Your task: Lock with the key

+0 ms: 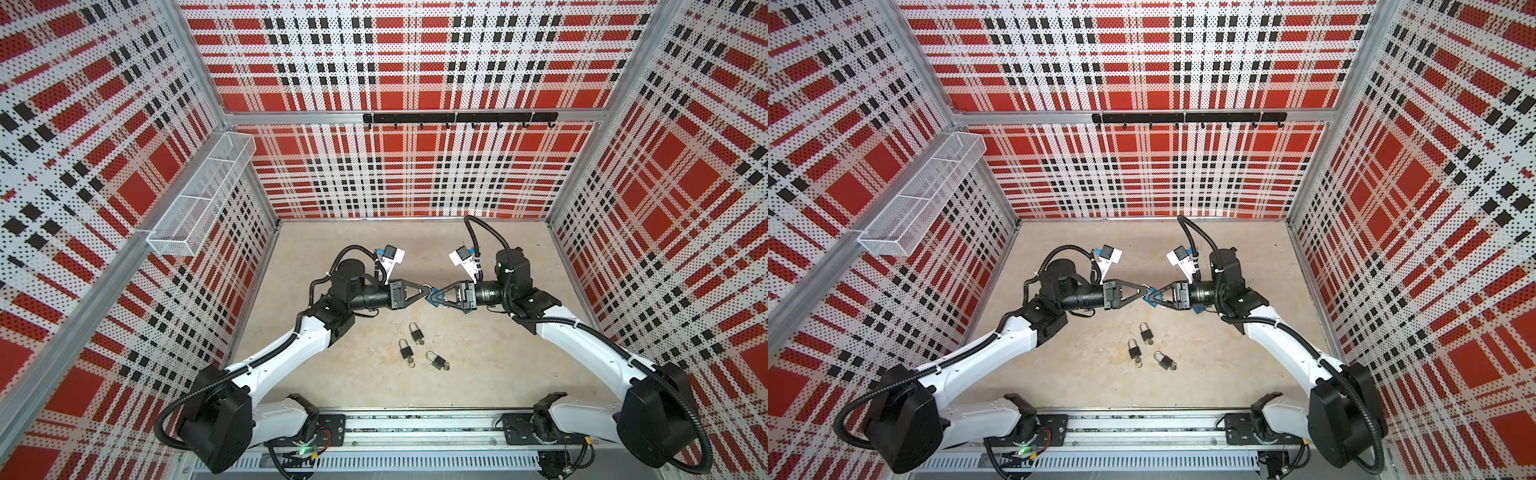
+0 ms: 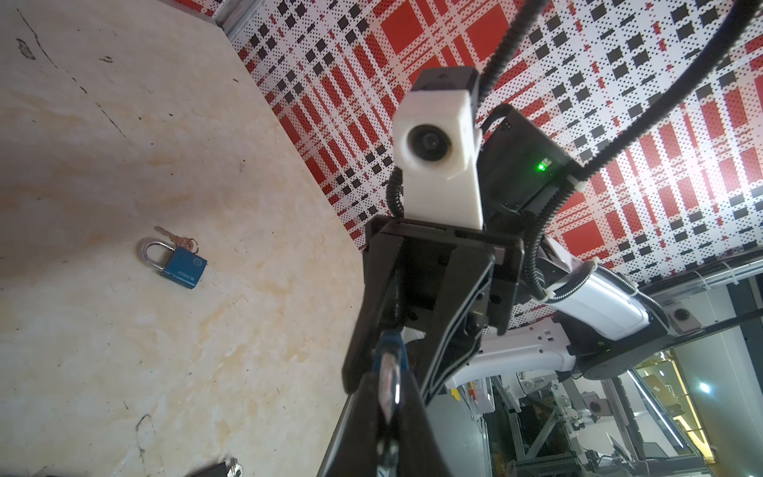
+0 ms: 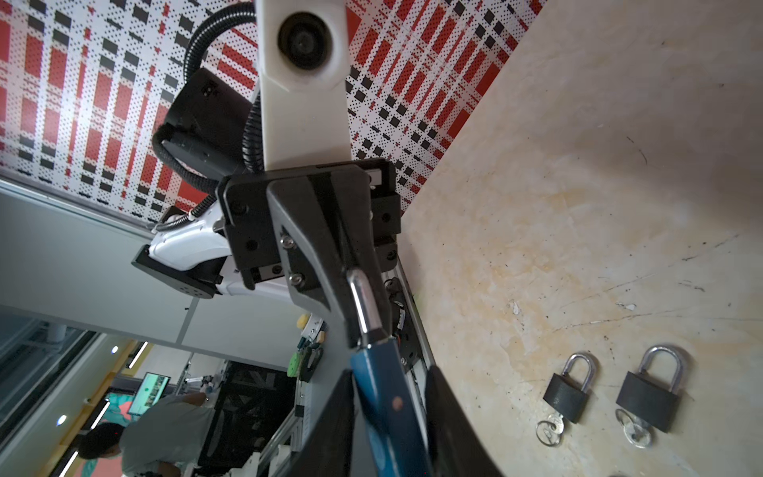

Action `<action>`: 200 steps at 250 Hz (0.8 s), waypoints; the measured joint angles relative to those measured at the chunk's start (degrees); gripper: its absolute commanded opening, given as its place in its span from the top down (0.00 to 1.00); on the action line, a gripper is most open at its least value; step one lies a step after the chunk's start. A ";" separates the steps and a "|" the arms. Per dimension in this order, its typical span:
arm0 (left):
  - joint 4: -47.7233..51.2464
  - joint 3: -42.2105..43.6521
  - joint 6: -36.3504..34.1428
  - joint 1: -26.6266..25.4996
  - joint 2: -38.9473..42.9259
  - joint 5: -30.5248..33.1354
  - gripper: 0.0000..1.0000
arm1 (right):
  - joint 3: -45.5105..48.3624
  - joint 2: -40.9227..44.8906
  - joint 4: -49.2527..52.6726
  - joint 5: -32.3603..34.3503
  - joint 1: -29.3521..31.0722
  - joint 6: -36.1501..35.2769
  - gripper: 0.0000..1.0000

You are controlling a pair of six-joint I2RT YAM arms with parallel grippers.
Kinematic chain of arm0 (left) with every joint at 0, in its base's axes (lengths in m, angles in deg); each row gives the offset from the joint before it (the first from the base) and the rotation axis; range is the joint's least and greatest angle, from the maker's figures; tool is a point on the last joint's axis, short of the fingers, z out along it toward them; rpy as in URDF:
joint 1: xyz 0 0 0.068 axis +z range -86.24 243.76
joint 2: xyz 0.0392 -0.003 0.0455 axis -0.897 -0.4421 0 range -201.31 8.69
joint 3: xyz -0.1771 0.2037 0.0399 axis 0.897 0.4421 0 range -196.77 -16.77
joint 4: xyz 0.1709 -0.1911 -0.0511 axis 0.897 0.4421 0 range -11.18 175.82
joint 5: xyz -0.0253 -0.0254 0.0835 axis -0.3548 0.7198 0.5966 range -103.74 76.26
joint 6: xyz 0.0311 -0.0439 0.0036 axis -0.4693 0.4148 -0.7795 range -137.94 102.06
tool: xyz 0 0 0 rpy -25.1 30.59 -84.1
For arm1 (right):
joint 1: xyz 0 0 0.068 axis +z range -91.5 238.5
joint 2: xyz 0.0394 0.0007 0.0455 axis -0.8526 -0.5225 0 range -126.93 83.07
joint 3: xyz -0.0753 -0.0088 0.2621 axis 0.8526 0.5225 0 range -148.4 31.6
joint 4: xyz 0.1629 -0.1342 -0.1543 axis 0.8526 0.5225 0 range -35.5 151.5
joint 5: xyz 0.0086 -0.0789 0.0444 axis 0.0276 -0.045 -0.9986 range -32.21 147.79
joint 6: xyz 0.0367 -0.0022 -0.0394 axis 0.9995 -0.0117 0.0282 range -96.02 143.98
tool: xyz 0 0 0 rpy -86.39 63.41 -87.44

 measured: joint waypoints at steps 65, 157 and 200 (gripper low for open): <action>0.00 0.94 0.15 3.04 2.51 1.16 1.00 | 4.55 2.01 -4.52 2.12 -0.15 3.52 0.63; 0.00 0.96 0.63 3.19 2.54 1.16 1.00 | 6.05 2.45 -10.69 2.03 -0.35 7.72 0.74; 0.00 0.96 0.81 3.17 2.56 1.14 1.00 | 6.05 2.34 -11.76 1.77 -0.35 8.44 0.93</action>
